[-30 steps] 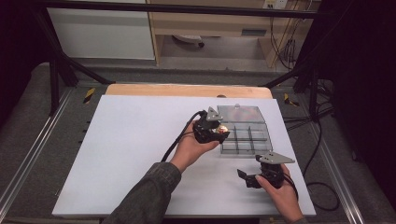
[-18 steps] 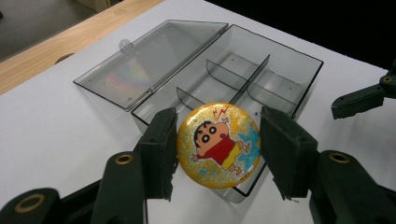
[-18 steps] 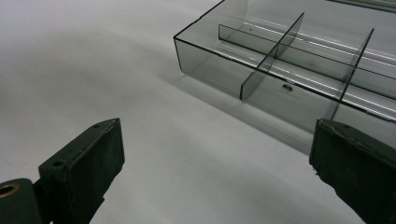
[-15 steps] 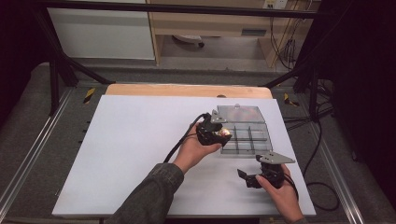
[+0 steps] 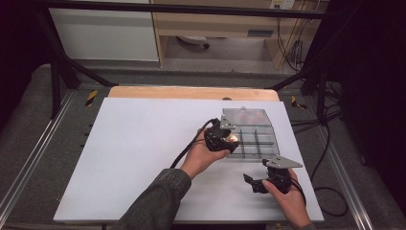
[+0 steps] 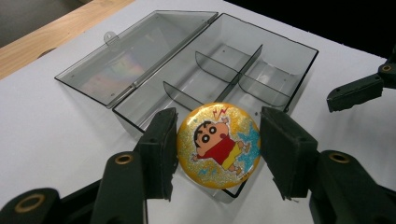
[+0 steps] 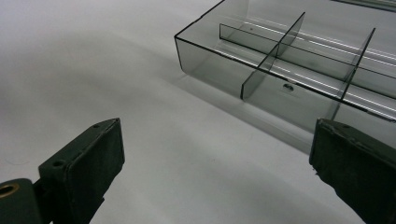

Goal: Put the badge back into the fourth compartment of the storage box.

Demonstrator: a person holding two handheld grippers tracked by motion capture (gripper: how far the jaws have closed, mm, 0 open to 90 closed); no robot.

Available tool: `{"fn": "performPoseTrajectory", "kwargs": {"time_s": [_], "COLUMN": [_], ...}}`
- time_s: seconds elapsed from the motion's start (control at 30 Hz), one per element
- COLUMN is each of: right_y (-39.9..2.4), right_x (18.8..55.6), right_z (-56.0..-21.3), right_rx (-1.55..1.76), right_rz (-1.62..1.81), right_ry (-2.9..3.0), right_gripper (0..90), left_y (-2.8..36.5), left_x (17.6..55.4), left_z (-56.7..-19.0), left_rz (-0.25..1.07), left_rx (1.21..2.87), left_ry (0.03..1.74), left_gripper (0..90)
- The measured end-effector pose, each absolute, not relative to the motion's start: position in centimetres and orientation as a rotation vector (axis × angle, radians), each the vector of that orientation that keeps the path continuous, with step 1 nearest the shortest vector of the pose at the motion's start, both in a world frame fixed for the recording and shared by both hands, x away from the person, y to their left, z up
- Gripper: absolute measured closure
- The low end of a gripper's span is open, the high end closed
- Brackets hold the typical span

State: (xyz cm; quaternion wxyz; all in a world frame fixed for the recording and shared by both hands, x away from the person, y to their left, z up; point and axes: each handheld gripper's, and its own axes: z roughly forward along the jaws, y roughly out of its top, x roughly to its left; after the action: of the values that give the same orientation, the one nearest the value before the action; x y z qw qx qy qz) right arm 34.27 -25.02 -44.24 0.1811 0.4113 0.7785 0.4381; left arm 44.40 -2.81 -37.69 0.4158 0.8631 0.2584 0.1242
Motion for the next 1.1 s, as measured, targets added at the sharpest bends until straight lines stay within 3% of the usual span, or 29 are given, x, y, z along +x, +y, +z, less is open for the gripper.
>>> {"fn": "performPoseTrajectory", "kwargs": {"time_s": [1.1], "right_y": [-25.0], "right_x": [34.3], "right_z": [-44.3], "right_rx": [1.166], "right_rz": [1.239], "right_ry": [2.202], "right_gripper": [3.7], "left_y": [-3.9], "left_x": [45.3], "left_z": [-39.3], "left_rz": [0.306], "left_rx": [2.189], "left_ry": [0.656], "left_gripper": [48.0]}}
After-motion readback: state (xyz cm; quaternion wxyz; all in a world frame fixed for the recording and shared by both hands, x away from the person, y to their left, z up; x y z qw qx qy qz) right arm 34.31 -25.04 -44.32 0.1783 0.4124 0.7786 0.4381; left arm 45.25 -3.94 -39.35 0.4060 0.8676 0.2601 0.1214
